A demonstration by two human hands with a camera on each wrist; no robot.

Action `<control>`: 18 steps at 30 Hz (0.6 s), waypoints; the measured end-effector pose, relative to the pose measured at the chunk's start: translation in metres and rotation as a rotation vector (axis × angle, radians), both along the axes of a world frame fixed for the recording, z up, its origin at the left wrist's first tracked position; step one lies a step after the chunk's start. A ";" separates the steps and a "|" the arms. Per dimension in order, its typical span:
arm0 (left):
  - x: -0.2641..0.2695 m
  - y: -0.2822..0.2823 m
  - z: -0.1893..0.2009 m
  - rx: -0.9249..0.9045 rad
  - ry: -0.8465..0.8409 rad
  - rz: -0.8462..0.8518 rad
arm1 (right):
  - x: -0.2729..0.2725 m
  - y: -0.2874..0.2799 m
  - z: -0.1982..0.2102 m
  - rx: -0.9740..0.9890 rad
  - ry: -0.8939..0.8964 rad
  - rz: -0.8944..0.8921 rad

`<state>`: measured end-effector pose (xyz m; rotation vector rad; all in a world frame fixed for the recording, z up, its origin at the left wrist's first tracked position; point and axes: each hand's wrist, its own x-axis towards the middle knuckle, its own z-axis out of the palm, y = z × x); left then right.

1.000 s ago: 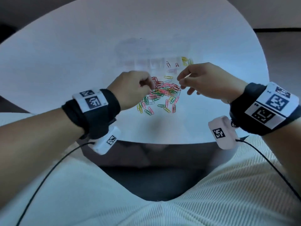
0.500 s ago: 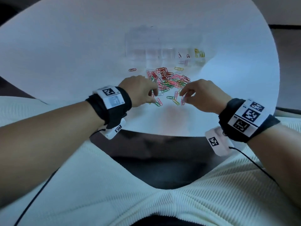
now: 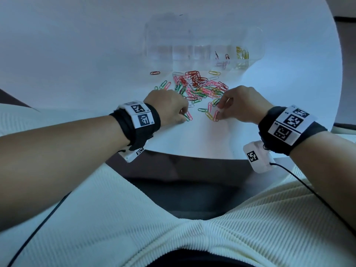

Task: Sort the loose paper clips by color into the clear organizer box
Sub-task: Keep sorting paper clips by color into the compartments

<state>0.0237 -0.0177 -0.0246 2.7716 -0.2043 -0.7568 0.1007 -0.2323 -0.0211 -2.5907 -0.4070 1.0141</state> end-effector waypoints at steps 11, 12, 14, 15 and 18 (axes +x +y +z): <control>0.000 -0.007 0.003 0.078 -0.001 -0.046 | -0.007 0.005 -0.004 -0.011 -0.047 0.035; 0.000 -0.007 0.002 0.080 -0.003 -0.044 | -0.007 0.005 -0.004 -0.012 -0.041 0.031; -0.001 -0.006 0.002 0.067 -0.019 -0.031 | -0.009 0.006 -0.004 -0.009 -0.038 0.034; -0.001 -0.006 0.003 0.043 -0.030 -0.015 | -0.009 0.006 -0.003 -0.004 -0.041 0.039; 0.004 -0.001 0.010 -0.124 -0.032 0.115 | -0.007 0.006 0.003 0.020 -0.043 0.051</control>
